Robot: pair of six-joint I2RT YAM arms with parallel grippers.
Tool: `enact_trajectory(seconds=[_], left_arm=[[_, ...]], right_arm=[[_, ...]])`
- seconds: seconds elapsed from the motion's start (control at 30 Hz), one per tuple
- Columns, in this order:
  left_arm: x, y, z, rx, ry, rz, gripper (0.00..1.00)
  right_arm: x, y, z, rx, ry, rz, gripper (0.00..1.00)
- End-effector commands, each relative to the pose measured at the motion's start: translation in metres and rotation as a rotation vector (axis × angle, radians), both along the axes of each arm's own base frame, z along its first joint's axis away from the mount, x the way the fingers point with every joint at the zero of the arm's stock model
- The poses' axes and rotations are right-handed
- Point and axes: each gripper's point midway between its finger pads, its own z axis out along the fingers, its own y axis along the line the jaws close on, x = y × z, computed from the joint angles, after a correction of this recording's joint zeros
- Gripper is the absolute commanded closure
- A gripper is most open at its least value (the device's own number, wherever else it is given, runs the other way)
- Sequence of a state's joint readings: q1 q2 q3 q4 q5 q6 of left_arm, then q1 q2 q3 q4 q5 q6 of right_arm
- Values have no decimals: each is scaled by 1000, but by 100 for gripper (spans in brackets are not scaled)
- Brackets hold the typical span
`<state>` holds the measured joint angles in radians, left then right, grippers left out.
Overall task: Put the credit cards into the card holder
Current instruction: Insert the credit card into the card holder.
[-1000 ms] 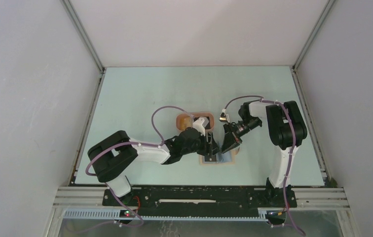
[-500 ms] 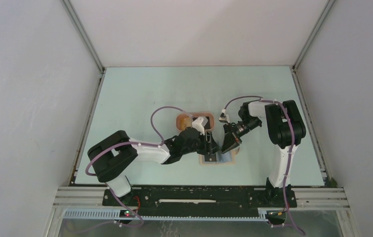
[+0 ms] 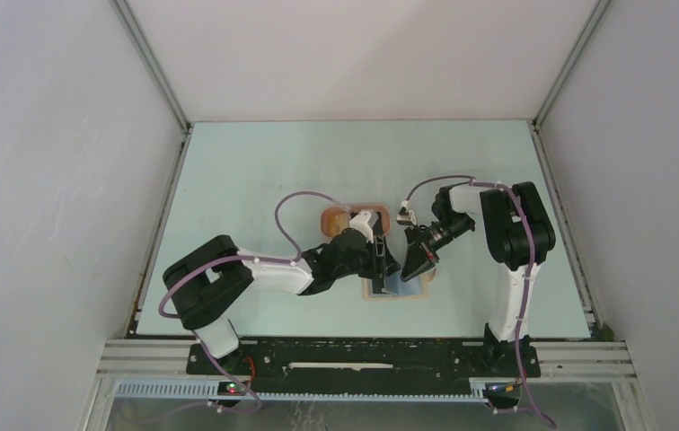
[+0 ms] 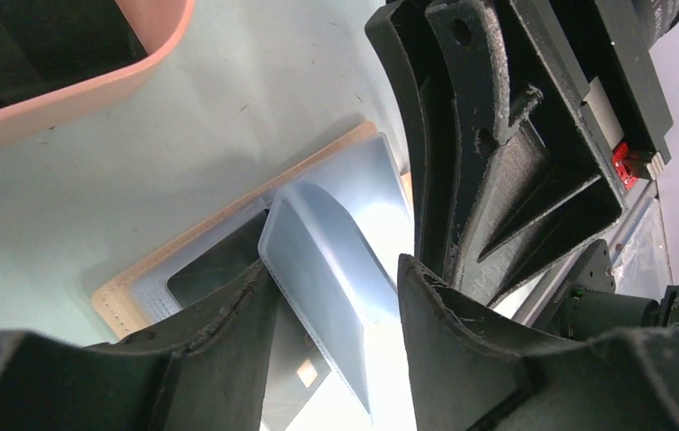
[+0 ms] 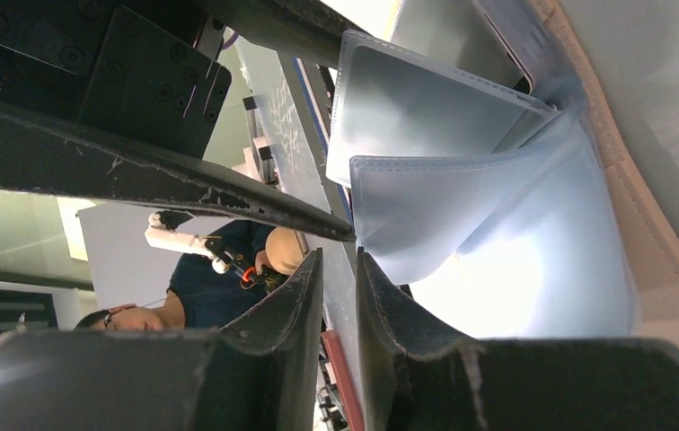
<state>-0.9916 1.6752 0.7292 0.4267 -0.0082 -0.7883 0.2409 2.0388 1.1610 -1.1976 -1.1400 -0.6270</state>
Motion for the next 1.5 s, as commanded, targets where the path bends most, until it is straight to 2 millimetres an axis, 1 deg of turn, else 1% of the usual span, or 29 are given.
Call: enact_trajectory(seconds=[0.0,0.13,0.23,0.33,0.43,0.57,0.67,0.8,0.87,0.93,1.0,1.13,1.23,1.3,1.33,1.4,1.47], left_arm=[[14,-6,13,-21,-16,43,45],[13,-4,12,-16,-14,49,45],[13,1,13,-10,-19,62,45],[12,8,16,-3,-19,77,45],[10,12,12,17,-9,80,45],[8,25,14,40,-20,113,45],[7,35,14,60,-33,127,45],[7,32,14,73,-41,106,45],[5,30,16,78,-44,89,46],[3,32,21,76,-64,79,48],[-2,34,32,66,-106,50,51],[-10,40,74,20,-249,-41,53],[-10,50,114,5,-388,-66,52],[-7,57,149,-11,-482,-61,50],[-5,61,165,-17,-525,-51,47],[2,69,194,-25,-593,-10,38],[13,78,216,-26,-637,48,28]], right_arm=[[5,4,5,24,-11,2,73],[8,1,1,-4,-20,-3,74],[14,-5,1,-24,-48,-15,75],[20,-12,0,-60,-106,-30,74],[23,-16,7,-78,-189,-26,73],[27,-22,21,-105,-329,-19,72],[29,-26,38,-117,-449,-28,72],[28,-32,64,-130,-653,-41,71],[25,-32,76,-108,-743,-39,70],[18,-29,88,-60,-832,-20,70],[11,-23,101,-1,-933,5,70],[5,-14,121,44,-1200,72,69],[9,-15,139,45,-1351,83,64],[13,-17,153,36,-1407,61,56],[15,-18,159,34,-1423,52,52],[18,-18,170,47,-1447,36,44],[22,-14,183,69,-1464,15,37]])
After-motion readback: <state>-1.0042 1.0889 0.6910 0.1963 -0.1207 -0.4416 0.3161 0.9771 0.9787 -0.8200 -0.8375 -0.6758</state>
